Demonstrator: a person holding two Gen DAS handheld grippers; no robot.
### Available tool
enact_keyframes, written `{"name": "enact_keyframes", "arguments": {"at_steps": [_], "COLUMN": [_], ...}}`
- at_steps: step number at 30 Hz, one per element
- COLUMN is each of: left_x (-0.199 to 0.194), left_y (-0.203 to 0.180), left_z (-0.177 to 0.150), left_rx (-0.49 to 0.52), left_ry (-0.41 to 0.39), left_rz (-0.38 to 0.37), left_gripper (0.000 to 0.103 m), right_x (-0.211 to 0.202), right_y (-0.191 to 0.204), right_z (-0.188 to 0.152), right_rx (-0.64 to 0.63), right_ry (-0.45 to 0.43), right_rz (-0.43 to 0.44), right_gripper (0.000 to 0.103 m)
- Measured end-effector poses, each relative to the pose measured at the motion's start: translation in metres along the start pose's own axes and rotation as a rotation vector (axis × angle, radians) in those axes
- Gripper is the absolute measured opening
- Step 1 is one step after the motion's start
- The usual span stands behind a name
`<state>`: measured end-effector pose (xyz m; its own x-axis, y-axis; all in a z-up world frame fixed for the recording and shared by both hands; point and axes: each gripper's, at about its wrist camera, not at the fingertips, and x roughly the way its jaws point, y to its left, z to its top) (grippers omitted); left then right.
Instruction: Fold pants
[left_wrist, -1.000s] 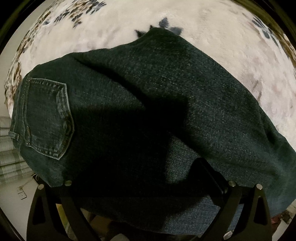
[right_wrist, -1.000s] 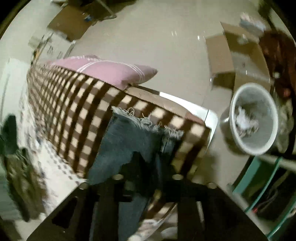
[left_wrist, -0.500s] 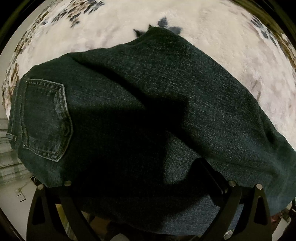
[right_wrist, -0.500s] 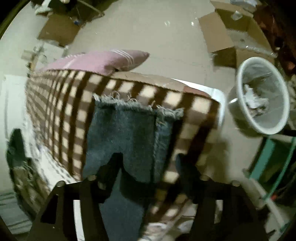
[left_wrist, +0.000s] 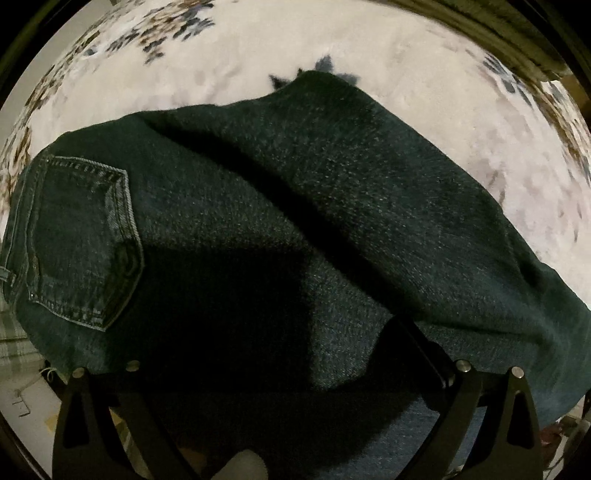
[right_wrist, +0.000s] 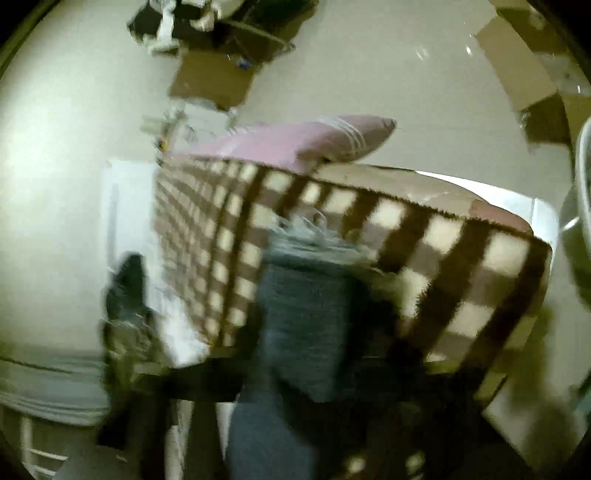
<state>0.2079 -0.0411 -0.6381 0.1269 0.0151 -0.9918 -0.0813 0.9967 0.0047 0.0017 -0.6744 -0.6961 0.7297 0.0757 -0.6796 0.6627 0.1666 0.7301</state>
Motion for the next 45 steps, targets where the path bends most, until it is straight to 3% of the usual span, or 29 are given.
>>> {"name": "enact_keyframes", "arguments": {"at_steps": [6,12,17,21,28,35,42,44,45], "left_x": [0.001,-0.025,-0.06,-0.084,-0.101,-0.076,-0.054,-0.049,-0.047], "left_y": [0.007,0.028,0.056,0.085,0.128,0.179,0.221,0.228,0.232], "left_z": [0.007,0.018,0.018,0.012,-0.02,-0.043,-0.054,-0.055,-0.056], "left_rx": [0.003,-0.018,-0.027,-0.015,-0.029,-0.107,-0.181,-0.203,-0.215], "left_ry": [0.055,0.04,0.011,0.003,0.01,0.047,0.06,0.064,0.067], "left_rz": [-0.008,-0.107,-0.172,-0.192,-0.181,-0.145,-0.098,-0.089,-0.087], "left_gripper": [0.103,0.103,0.103,0.103,0.103,0.103,0.103,0.103,0.103], "right_x": [-0.018,-0.062,-0.091,-0.091,-0.043,0.062,0.133,0.139,0.143], "right_y": [0.003,0.076,0.166,0.227,0.294,0.275,0.241,0.245,0.247], "right_z": [-0.003,-0.034,-0.094,-0.166,-0.336,-0.496,-0.566,-0.582,-0.589], "right_rx": [0.012,-0.128,-0.301,-0.433,-0.685,-0.881,-0.99,-1.036,-1.052], "right_ry": [-0.059,-0.083,-0.078,-0.039,0.08,0.239,0.261,0.243,0.282], "right_rz": [-0.04,0.02,0.056,0.046,-0.015,-0.143,-0.354,-0.387,-0.377], "right_gripper": [0.008,0.008,0.008,0.008,0.008,0.008,0.013,0.032,0.04]}}
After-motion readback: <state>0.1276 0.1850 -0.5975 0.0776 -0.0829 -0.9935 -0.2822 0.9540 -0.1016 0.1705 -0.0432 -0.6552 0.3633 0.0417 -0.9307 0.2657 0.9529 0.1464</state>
